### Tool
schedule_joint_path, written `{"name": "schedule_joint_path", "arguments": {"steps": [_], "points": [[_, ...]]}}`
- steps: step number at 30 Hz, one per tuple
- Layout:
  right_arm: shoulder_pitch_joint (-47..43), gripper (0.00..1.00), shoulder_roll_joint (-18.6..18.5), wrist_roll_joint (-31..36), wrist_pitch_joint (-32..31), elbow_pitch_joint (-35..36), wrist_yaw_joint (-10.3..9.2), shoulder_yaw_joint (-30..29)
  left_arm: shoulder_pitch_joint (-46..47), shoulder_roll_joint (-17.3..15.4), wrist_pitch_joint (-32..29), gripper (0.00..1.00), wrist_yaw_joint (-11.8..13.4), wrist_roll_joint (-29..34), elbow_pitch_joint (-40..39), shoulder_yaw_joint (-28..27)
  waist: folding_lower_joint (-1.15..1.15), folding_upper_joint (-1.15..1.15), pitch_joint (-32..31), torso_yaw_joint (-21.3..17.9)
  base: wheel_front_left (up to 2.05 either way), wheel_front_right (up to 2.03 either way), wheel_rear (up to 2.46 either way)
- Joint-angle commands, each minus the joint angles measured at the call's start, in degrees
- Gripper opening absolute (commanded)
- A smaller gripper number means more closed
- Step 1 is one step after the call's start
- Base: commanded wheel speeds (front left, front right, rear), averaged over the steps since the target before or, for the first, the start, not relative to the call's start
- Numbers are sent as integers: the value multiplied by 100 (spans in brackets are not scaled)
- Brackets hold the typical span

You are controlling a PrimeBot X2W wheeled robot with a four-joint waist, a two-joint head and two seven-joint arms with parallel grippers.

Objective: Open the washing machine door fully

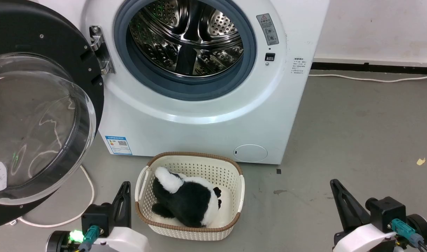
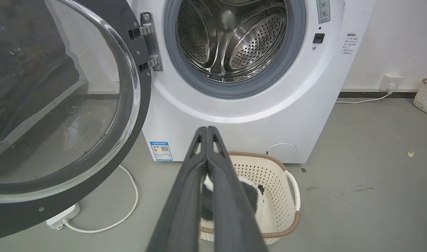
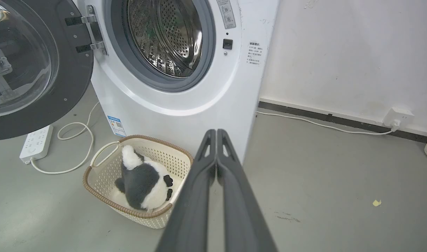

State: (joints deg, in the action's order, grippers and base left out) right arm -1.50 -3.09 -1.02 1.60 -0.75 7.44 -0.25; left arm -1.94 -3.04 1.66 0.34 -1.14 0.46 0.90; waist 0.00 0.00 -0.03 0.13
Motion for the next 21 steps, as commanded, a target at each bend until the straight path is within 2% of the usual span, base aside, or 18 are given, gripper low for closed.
{"name": "schedule_joint_path", "arguments": {"steps": [1, 21], "points": [[107, 0, 19, 33, -16, 43, 4, 6, 125, 2, -23, 0, -16, 45, -25, -29, 0, 0, 0, 0, 0, 0, 0], [150, 0, 22, 102, -160, 75, 5, 25, 194, 16, -166, 0, -34, 114, -46, -90, 0, 0, 3, -13, 0, 0, 0]]}}
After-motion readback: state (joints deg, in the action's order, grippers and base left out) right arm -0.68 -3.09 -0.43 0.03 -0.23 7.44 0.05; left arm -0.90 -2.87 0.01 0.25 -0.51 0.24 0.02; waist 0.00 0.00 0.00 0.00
